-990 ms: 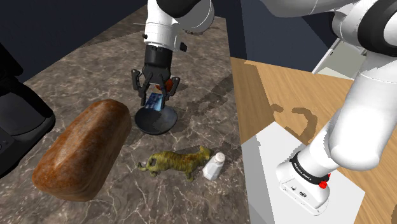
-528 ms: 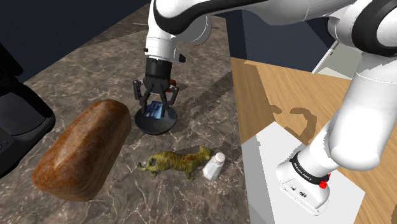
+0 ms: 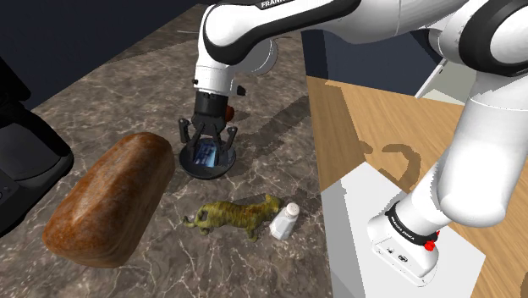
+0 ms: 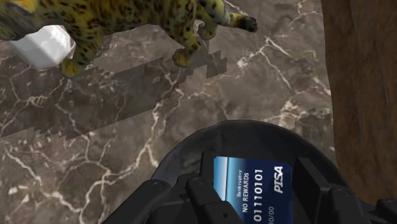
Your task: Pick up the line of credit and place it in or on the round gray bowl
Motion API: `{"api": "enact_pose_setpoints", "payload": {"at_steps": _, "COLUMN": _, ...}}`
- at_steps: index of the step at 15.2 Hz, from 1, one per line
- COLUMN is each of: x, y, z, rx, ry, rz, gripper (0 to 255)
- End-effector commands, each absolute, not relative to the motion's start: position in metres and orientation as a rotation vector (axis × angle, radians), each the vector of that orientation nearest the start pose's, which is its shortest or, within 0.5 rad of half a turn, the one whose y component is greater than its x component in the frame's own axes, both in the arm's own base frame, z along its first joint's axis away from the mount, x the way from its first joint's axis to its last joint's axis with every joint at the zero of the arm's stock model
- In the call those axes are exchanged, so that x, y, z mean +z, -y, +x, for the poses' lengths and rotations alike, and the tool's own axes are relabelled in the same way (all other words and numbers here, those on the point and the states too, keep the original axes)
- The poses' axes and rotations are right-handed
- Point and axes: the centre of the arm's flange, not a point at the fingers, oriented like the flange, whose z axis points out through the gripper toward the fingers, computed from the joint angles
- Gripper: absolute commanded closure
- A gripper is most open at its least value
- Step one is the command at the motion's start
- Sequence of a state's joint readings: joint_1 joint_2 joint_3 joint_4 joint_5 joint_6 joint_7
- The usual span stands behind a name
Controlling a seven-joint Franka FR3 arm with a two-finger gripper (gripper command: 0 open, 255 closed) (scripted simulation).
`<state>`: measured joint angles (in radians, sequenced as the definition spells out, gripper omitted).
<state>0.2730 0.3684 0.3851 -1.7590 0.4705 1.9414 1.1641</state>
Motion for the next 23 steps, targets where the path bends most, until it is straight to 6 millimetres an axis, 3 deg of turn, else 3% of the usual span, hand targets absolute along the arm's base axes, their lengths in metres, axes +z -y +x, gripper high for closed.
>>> {"api": "enact_pose_setpoints", "payload": {"at_steps": 1, "x": 0.368, "y": -0.394, "z": 0.492, "rx": 0.79, "ry": -1.009, "rz": -2.637, "gripper": 255}}
{"api": "enact_pose_setpoints", "payload": {"at_steps": 5, "x": 0.368, "y": -0.394, "z": 0.492, "rx": 0.79, "ry": -1.009, "rz": -2.637, "gripper": 255}}
{"api": "enact_pose_setpoints", "payload": {"at_steps": 6, "x": 0.368, "y": -0.394, "z": 0.492, "rx": 0.79, "ry": -1.009, "rz": -2.637, "gripper": 0}}
{"api": "enact_pose_setpoints", "payload": {"at_steps": 11, "x": 0.368, "y": -0.394, "z": 0.492, "rx": 0.79, "ry": -1.009, "rz": -2.637, "gripper": 0}}
{"api": "enact_pose_setpoints", "payload": {"at_steps": 15, "x": 0.41, "y": -0.376, "z": 0.513, "rx": 0.79, "ry": -1.009, "rz": -2.637, "gripper": 0}}
{"api": "enact_pose_setpoints", "payload": {"at_steps": 23, "x": 0.41, "y": -0.376, "z": 0.513, "rx": 0.79, "ry": -1.009, "rz": -2.637, "gripper": 0}}
